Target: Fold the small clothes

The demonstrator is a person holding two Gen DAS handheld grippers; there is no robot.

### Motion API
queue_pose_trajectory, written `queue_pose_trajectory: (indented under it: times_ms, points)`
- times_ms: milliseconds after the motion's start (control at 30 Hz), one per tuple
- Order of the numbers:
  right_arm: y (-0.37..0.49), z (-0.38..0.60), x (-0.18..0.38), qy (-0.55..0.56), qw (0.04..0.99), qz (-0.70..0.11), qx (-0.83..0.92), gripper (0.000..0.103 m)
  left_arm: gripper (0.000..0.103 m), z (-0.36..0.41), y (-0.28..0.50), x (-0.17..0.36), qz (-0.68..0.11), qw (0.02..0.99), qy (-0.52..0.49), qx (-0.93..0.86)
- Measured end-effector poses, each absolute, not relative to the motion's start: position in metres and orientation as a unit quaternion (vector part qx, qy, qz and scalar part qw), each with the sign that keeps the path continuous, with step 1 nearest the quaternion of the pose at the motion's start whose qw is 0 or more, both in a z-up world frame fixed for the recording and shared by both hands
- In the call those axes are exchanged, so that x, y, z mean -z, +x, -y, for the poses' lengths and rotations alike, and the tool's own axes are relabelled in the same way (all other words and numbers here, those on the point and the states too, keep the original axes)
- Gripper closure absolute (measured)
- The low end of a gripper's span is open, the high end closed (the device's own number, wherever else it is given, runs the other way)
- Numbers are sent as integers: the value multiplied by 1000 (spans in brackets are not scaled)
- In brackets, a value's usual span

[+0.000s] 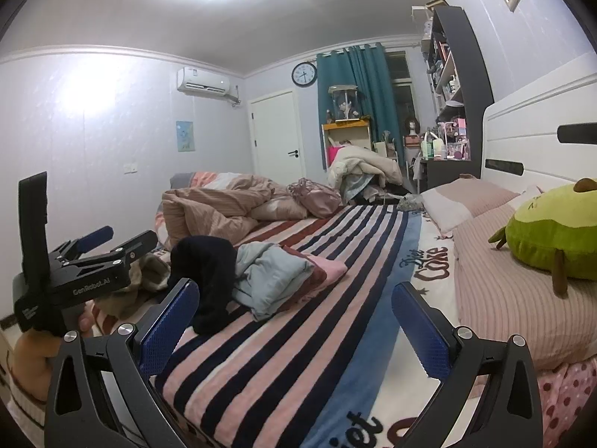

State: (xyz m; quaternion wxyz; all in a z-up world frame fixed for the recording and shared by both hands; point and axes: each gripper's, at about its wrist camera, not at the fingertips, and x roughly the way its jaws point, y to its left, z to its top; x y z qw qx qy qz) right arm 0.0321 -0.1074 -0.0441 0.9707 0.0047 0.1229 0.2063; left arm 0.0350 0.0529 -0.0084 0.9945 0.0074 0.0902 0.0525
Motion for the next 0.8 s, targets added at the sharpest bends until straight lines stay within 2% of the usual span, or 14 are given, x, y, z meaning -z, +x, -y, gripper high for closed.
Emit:
queue_pose_trajectory:
  times_ms: [800]
  points:
    - [25,99,48,13,972,-124,-197,0,1,-58,37,13,-97,994,12,-44]
